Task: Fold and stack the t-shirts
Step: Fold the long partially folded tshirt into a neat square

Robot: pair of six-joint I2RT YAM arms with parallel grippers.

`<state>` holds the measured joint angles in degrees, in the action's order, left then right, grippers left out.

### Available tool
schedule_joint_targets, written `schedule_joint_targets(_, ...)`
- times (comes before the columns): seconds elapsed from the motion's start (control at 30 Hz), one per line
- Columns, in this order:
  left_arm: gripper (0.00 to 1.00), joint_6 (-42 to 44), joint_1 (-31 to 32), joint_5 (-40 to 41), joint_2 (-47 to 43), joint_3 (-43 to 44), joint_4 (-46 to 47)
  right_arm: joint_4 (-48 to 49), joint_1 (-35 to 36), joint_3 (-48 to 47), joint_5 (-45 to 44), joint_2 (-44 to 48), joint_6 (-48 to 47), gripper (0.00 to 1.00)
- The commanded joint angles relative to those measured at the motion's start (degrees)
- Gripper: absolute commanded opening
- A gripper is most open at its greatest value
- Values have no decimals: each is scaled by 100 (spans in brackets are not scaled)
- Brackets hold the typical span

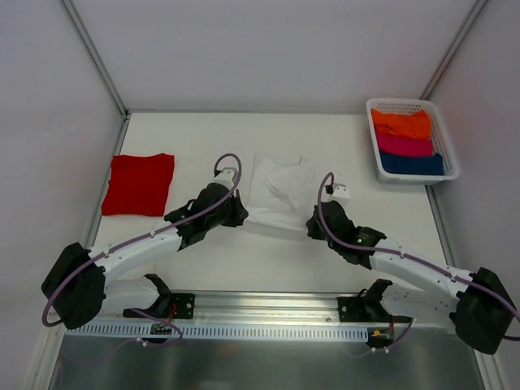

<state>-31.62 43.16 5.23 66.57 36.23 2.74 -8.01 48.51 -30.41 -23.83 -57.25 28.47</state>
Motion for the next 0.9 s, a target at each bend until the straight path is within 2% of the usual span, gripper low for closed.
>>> schedule_joint_targets(0.0, 0, 480, 0, 618, 532, 690, -239, 36, -78, -605, -490, -408, -412, 0)
schedule_joint_targets(0.33, 0, 1017, -466, 821, 2420, 2335, -222, 379, -1045, -2020, -219, -1876, -1132, 0)
schedule_joint_targets(0.67, 0, 1456, -1124, 575, 4012, 4319, -239, 537, -1994, -3716, 520, -3792, -1739, 0)
schedule_joint_targets(0.73, 0, 1483, -1213, 540, 4380, 4699, -563, 546, -2187, -4119, 826, -4212, -1792, 0)
schedule_joint_targets(0.87, 0, 1457, -1371, 697, 4690, 5340, -635, 537, -2372, -4578, 1091, -4645, -1748, 0)
